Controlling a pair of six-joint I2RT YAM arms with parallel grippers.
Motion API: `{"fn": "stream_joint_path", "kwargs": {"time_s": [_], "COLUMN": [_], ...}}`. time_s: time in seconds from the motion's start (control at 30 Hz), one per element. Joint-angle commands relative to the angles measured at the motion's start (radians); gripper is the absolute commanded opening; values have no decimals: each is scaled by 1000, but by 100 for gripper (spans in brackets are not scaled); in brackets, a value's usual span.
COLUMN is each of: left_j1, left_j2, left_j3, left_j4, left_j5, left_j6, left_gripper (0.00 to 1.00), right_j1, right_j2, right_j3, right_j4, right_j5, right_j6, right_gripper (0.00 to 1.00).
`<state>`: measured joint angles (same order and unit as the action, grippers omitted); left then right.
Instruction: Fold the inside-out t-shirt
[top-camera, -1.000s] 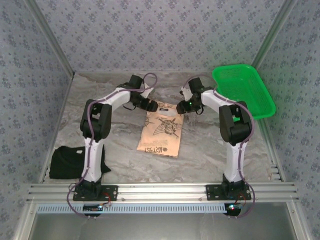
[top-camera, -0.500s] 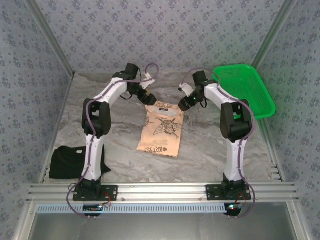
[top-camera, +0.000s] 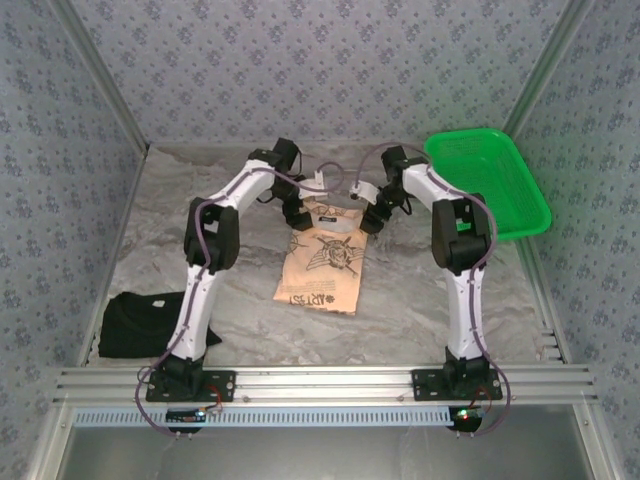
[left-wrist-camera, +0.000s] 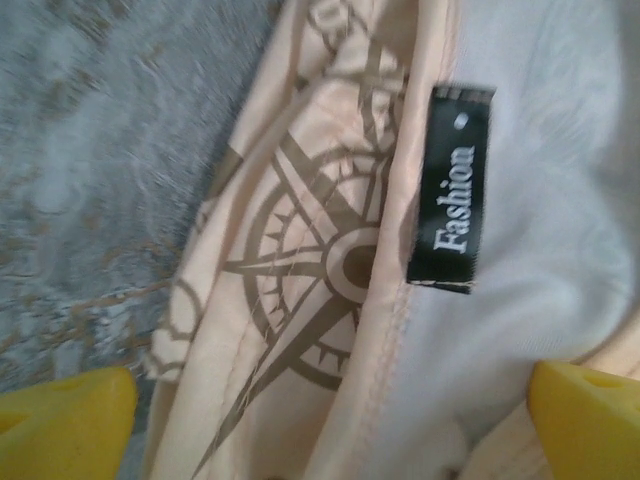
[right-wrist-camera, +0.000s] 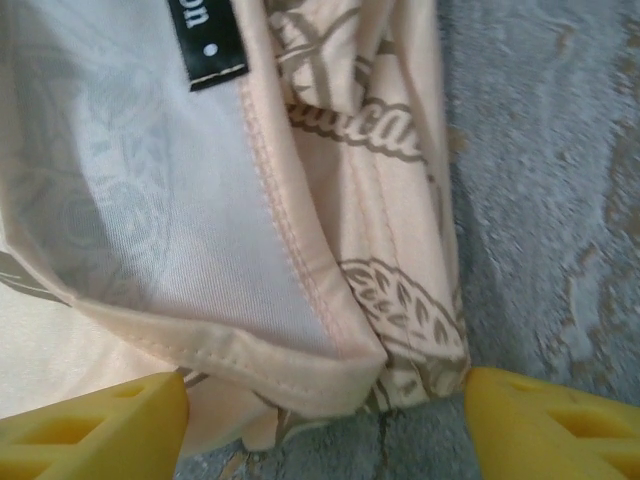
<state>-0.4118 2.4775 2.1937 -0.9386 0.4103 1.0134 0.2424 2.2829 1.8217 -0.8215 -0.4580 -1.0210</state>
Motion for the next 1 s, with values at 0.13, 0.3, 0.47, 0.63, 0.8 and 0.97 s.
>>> {"fn": "stream_joint_path", "kwargs": {"time_s": [0.13,0.3,0.47,0.63,0.8,0.97], "left_j1": [-27,-42,-48,-47,-48,-44], "left_j2": [61,81,72,27,-50,-119], "left_j3": [66,105,101,97,76,18], "left_j4": [-28,-110,-164,-174,-185,-143], "left_j5": [-46,20,10,-26,-63,-45], "left_j6": [169,263,313,291,260,217], "left_gripper": [100,85,35,3,0,75], "right_j1": [34,31,18,6,3,5], "right_j2": [45,47,0,-68,-171,-197], "right_j3": [36,48,20,-13,-98,-110], "right_j4": [-111,-146,-140,-107,-18,-25], "right_j5": [1,2,-42,-59,-85,-80], "right_j6": [-239,-261,-269,-266,-257,-263], "right_gripper": [40,6,0,0,0,0]}}
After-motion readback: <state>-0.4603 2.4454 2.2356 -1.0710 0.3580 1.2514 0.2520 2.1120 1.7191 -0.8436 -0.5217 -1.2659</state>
